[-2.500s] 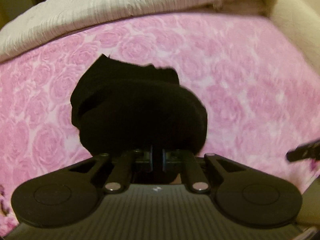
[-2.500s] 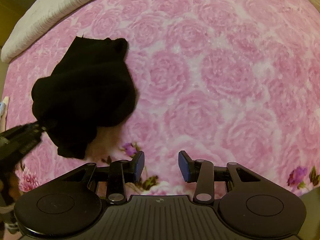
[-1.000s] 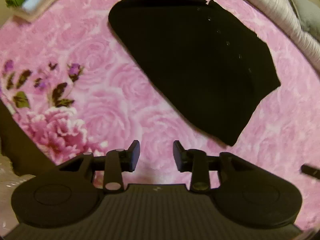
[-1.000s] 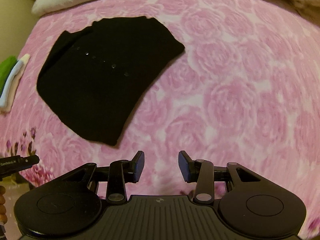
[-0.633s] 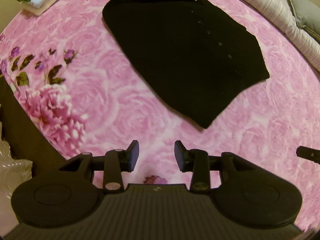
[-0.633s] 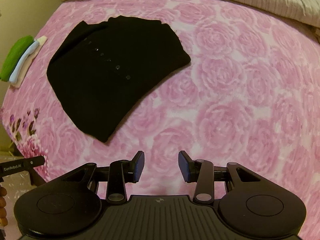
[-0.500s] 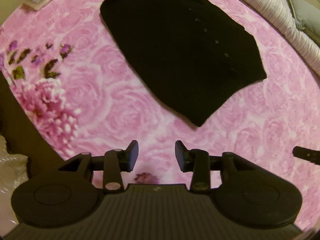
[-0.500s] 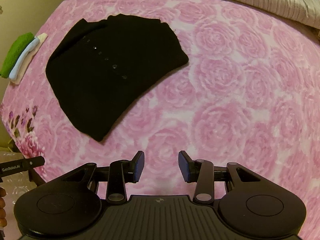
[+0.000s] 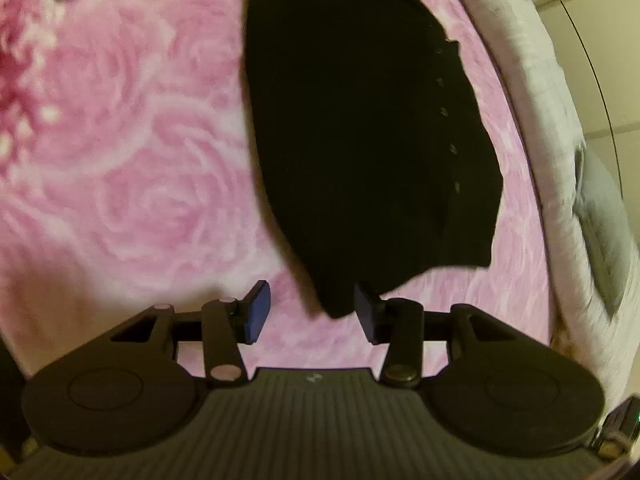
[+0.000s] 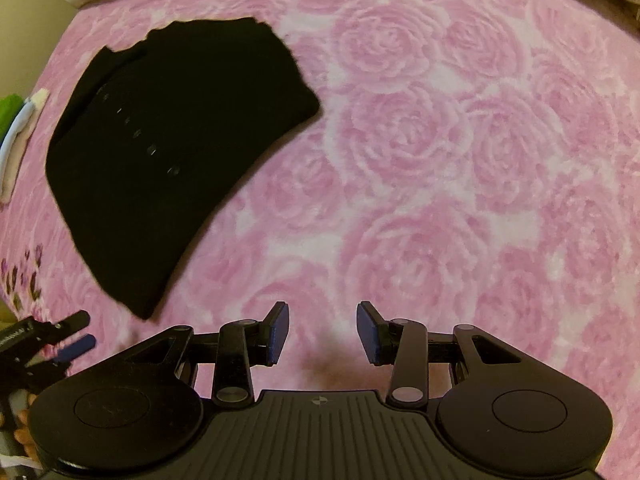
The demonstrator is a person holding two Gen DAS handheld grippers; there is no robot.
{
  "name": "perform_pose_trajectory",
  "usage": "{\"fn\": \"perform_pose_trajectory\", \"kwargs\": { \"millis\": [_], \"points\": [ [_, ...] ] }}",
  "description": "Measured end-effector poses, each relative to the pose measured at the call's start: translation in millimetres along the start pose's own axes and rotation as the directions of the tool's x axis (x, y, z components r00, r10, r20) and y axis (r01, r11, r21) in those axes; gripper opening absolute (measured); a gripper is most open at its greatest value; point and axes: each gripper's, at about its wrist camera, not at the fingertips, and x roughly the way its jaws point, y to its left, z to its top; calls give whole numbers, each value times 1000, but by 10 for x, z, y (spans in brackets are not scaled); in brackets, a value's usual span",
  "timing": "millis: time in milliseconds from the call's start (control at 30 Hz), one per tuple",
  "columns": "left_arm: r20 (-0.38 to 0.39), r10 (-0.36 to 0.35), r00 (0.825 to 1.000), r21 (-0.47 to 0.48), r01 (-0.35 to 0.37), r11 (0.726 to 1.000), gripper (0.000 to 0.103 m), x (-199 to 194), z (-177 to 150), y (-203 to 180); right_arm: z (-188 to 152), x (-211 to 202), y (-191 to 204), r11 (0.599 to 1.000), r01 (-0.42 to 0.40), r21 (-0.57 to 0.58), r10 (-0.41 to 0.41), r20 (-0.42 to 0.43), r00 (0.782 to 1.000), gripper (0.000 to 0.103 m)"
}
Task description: Fold clothes
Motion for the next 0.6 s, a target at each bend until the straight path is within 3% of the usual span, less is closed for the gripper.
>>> {"fn": "perform_pose_trajectory", "kwargs": {
  "millis": [133, 267, 300, 333, 367, 467, 600],
  "points": [
    [37, -36, 999, -110, 40, 993, 42, 329, -1, 76, 181, 133, -144, 999, -26, 33, 27, -7, 1000, 42],
    [82, -95, 992, -234, 112, 966, 42, 554, -11, 139, 300, 222, -264, 997, -37, 61, 37, -10, 999, 42],
    [89, -96, 991, -232, 115, 966, 39, 585, -15, 122, 312, 240, -282, 997, -37, 64, 38, -12, 999, 42],
    [92, -92, 991, -221, 111, 969, 17, 612, -17, 99, 324, 257, -301, 997, -37, 67, 38, -14, 999, 42],
    [87, -98, 991, -196, 113, 974, 6, 619, -15, 80, 335, 274, -320, 997, -37, 69, 38, -16, 999, 42],
    [90, -123, 988, -120, 134, 984, 7, 465, -4, 54, 349, 299, -353, 997, -30, 72, 32, -21, 999, 42],
    [125, -157, 980, -58, 165, 985, 6, -202, 56, 192, 299, 254, -419, 995, -53, 85, 54, -15, 998, 42]
  ]
}}
